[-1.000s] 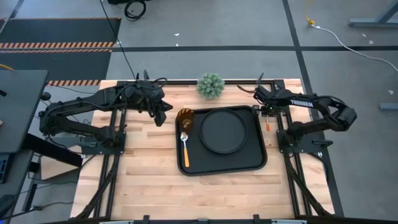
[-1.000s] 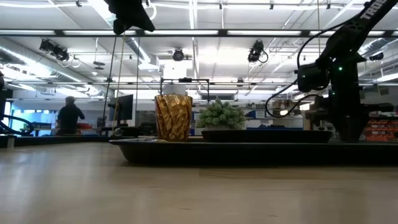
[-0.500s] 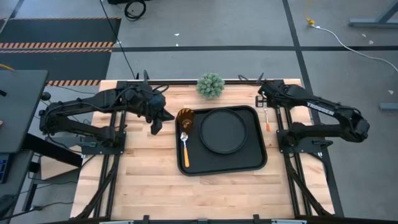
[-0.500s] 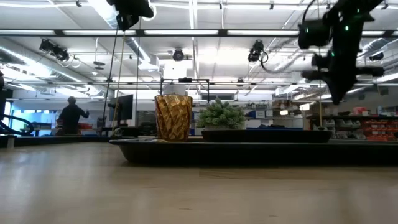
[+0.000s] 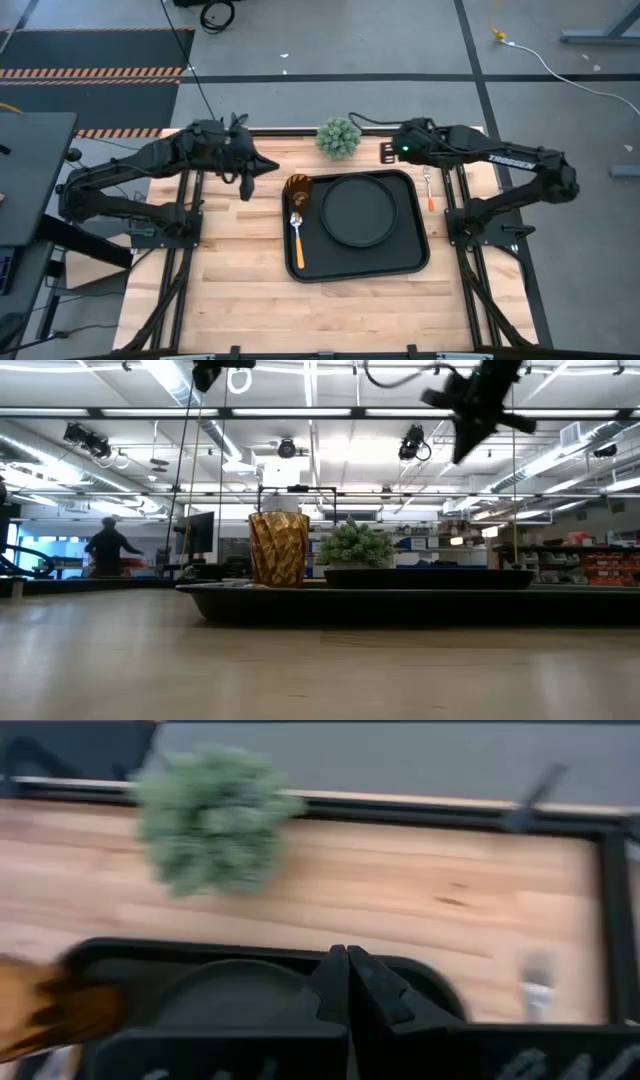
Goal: Pick and place plate/cup/fork/spoon on tray
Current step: Put the orange fork on the black serving tray between the orange spoon and the black plate
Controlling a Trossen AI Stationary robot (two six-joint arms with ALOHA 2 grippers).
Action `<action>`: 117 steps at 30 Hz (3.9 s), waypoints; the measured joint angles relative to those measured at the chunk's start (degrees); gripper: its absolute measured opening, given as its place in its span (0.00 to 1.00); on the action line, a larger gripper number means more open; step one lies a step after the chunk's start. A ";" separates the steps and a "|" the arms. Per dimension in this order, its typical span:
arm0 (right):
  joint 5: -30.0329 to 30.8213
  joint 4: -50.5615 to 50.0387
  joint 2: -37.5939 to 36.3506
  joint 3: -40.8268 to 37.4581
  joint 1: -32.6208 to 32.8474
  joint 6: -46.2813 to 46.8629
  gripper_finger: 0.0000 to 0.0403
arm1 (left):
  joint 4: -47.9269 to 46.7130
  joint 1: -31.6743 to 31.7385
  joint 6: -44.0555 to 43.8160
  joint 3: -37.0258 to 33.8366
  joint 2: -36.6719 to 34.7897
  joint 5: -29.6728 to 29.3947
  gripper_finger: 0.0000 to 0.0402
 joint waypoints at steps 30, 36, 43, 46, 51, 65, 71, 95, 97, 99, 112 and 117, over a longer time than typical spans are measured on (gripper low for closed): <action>-11.69 35.38 34.62 21.24 22.16 -2.47 0.01 | -4.69 -4.87 -2.78 0.04 -12.80 -11.95 0.02; -15.99 36.86 39.30 21.17 24.94 2.53 0.01 | -12.82 -4.85 -2.69 0.04 -13.15 -14.15 0.02; -19.39 36.96 39.16 21.17 27.97 5.21 0.01 | -22.97 -4.87 -3.10 0.00 -14.42 -19.98 0.02; -19.56 32.48 37.98 21.19 28.15 5.53 0.01 | -22.44 -4.87 -4.75 0.00 -15.78 -20.85 0.02; -11.67 10.10 31.93 21.18 26.75 5.57 0.03 | -21.35 -4.91 -8.19 0.00 -17.49 -20.82 0.02; -8.41 -20.89 7.34 2.30 9.62 7.33 0.42 | -12.91 -4.91 -5.89 0.00 -17.54 -21.45 0.02; -18.50 -17.21 2.28 -14.79 -6.83 -5.22 0.53 | -9.70 -4.76 -5.60 0.00 -17.54 -21.45 0.02; -29.04 11.36 17.77 -28.00 -41.31 -31.23 0.43 | -1.51 -4.73 -5.76 0.00 -16.38 -22.94 0.02; -29.46 11.63 18.87 -27.94 -41.92 -32.26 0.40 | -1.40 -4.76 -5.53 0.00 -16.38 -23.76 0.02; -29.65 12.04 19.08 -27.96 -42.25 -32.85 0.37 | -1.38 -4.76 -4.03 0.00 -16.38 -26.67 0.02; -25.85 17.32 13.20 -29.52 -42.30 -37.14 0.02 | -1.63 -4.73 2.93 0.00 -16.05 -49.43 0.02; -25.86 15.91 10.54 -29.69 -40.39 -35.52 0.02 | -1.70 -4.73 2.92 0.00 -16.01 -49.32 0.02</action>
